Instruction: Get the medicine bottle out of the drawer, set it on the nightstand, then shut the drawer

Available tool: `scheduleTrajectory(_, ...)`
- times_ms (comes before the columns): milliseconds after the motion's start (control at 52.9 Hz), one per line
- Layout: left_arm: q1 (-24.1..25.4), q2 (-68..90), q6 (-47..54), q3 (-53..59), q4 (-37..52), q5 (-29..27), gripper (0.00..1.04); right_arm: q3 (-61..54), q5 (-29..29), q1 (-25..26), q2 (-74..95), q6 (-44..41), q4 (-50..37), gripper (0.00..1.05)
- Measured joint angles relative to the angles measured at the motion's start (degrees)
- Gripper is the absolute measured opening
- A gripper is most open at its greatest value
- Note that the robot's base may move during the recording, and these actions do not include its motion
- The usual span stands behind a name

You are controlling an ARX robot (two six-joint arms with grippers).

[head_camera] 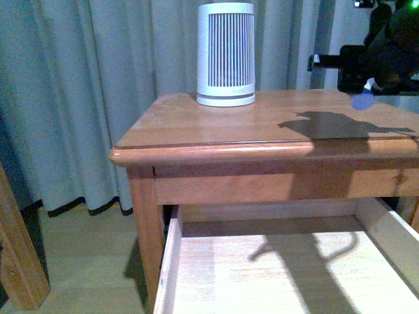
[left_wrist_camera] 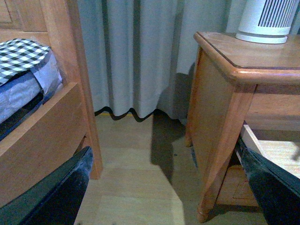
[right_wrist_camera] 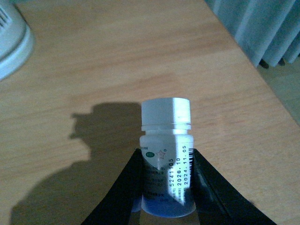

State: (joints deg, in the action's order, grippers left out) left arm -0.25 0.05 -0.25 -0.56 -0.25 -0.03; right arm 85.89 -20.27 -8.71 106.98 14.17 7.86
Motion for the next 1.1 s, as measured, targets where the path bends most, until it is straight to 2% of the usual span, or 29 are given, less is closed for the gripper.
scheduleTrajectory(227, 0.0, 0.0, 0.0, 0.0, 0.0, 0.0, 0.98, 0.3, 0.8, 0.6, 2.5, 0.3, -0.4, 0.26)
scheduleTrajectory(491, 0.0, 0.0, 0.0, 0.0, 0.0, 0.0, 0.98, -0.1, -1.2, 0.4, 0.8, -2.0, -4.5, 0.70)
scheduleTrajectory(662, 0.0, 0.0, 0.0, 0.0, 0.0, 0.0, 0.98, -5.9, -3.9, -1.2, -10.2, -4.7, -9.8, 0.97)
scheduleTrajectory(699, 0.0, 0.0, 0.0, 0.0, 0.0, 0.0, 0.98, -7.7, -3.8, -1.6, -13.2, -4.5, -10.0, 0.99)
scheduleTrajectory(907, 0.0, 0.0, 0.0, 0.0, 0.0, 0.0, 0.98, -29.5, -4.2, -5.7, -40.0, -2.0, -10.4, 0.98)
scheduleTrajectory(1002, 0.0, 0.0, 0.0, 0.0, 0.0, 0.0, 0.98, -39.9, -8.1, -8.8, -52.2, -0.5, -6.9, 0.98)
scheduleTrajectory(1096, 0.0, 0.0, 0.0, 0.0, 0.0, 0.0, 0.98, -47.5, -12.8, -14.2, -62.8, 1.9, -0.5, 0.98)
